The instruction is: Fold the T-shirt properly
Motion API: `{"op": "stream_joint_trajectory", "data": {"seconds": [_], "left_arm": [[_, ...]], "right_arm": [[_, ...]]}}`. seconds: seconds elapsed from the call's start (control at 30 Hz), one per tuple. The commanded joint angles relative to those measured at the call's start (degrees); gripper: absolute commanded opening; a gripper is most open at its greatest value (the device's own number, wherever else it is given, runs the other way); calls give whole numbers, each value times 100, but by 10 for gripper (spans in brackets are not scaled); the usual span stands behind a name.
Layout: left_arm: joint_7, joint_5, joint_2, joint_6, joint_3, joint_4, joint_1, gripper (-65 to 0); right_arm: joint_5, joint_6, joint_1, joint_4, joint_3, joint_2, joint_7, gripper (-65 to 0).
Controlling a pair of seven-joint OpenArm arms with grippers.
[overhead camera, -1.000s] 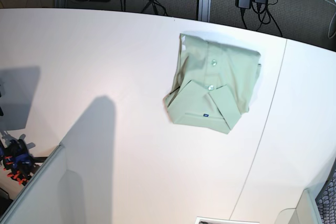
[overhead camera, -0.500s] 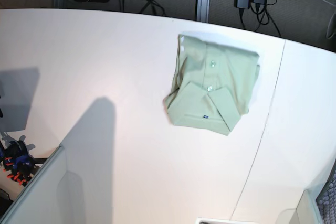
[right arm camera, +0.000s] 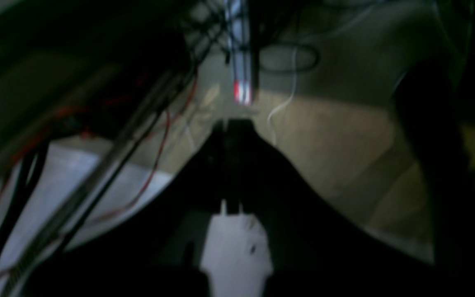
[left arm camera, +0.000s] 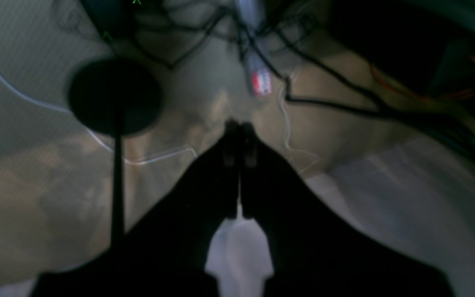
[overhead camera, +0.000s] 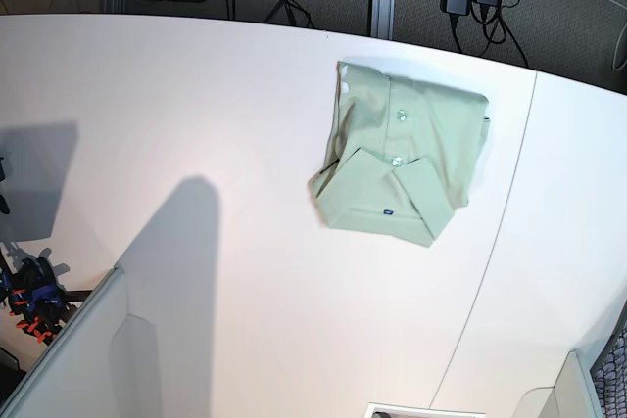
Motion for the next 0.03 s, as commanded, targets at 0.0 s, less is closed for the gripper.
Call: {"op": "stream_joint_trajectory", "data": {"seconds": [0.0], "left_arm": [[-203, 48, -59, -17, -17, 26, 4, -650]], "right_arm": [[-9, 46, -37, 39, 15, 31, 105, -650]]}}
